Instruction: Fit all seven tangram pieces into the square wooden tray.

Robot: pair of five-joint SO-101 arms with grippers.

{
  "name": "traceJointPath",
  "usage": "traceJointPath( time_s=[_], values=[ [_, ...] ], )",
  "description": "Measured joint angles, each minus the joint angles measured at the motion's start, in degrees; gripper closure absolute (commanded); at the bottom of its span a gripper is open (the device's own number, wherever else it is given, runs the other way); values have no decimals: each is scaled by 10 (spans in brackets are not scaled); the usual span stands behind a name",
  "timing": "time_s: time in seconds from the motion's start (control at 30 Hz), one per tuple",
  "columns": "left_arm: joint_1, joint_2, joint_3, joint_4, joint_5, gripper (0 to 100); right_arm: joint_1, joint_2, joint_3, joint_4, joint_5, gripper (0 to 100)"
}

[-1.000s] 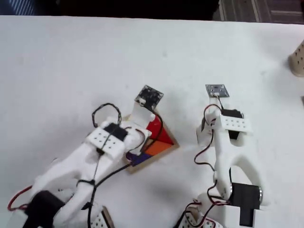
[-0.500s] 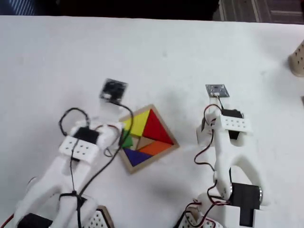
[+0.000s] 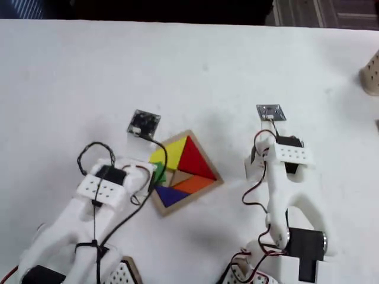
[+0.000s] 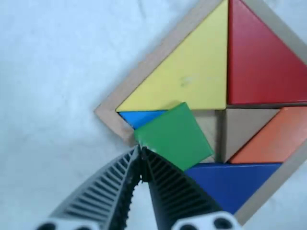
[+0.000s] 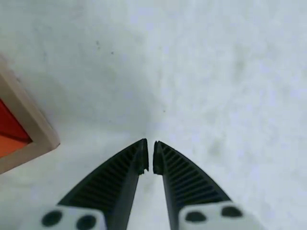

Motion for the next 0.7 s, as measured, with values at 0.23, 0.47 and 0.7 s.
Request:
traceJointPath(
  time_s=[0.23,0.47,0.7],
  values=[
    [33,0,0,-9,0,977,0,0,0,-1,0,977],
    [41,55,-14,-41,16,977,0,0,0,-1,0,977],
    [61,113,-62,-49,18,977,0,0,0,-1,0,977]
  ],
)
